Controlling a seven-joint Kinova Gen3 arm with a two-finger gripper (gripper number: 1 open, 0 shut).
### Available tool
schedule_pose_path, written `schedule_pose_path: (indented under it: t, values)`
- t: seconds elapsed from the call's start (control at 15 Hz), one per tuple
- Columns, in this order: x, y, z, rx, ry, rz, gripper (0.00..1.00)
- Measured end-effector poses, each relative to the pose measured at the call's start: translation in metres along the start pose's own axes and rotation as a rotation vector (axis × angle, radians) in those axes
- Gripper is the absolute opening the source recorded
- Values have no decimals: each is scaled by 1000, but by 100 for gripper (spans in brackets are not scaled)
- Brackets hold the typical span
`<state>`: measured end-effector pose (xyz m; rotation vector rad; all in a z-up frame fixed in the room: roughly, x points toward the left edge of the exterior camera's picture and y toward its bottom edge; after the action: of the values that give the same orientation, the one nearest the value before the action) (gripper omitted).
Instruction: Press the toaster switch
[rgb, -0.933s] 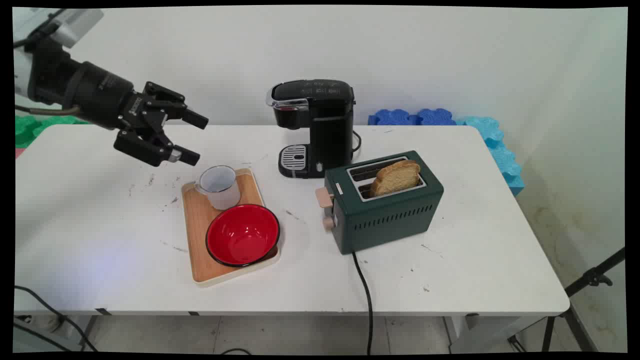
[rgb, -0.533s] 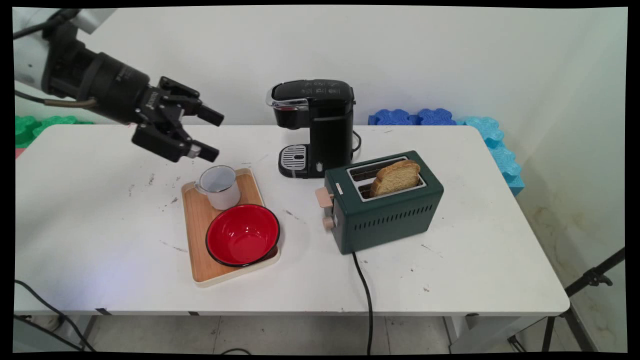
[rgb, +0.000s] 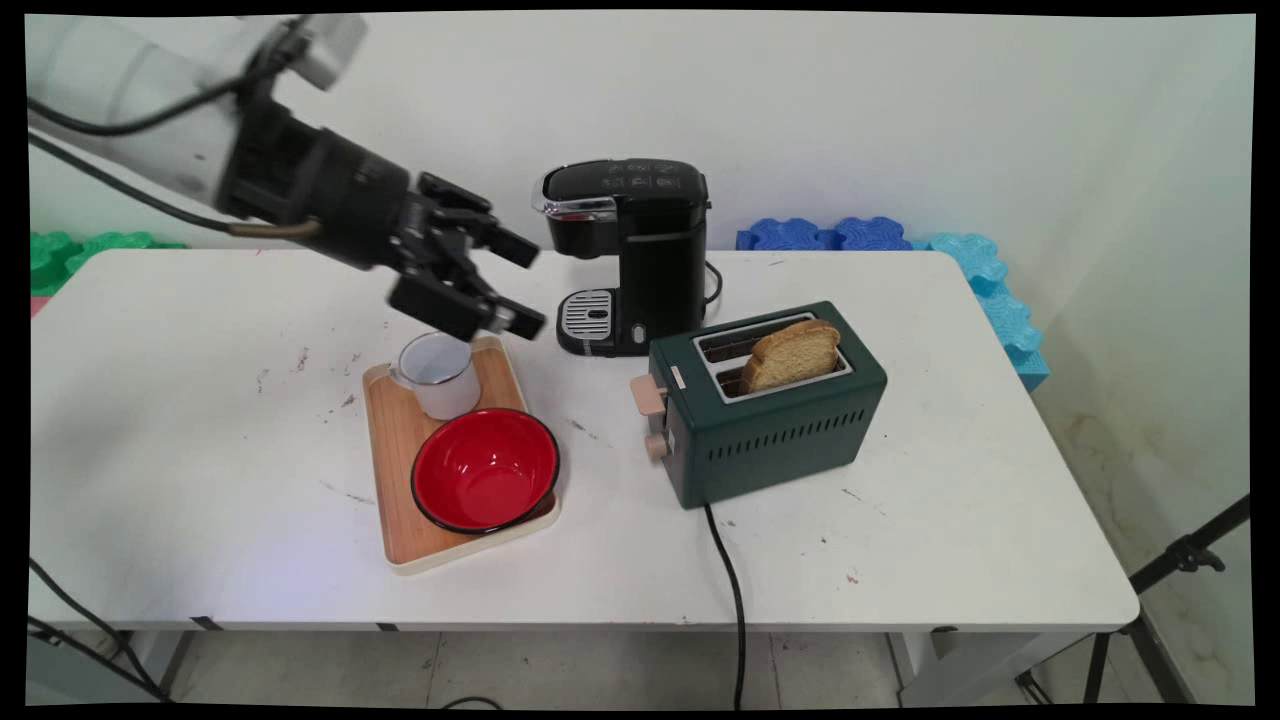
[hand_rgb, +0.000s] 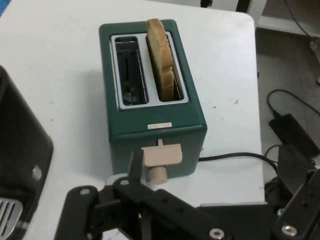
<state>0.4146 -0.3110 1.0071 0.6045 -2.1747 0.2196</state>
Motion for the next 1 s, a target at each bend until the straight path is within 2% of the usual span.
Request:
schedule_pose_path:
  t: [0.2, 0.27, 0.6, 1.0]
  values:
    - [2, 0, 29, 9, -13, 5, 100]
    - [1, 0, 36, 12, -18, 6, 0]
    - [-1, 1, 72, 27, -48, 25, 0]
    - [1, 5, 99, 56, -97, 39, 0]
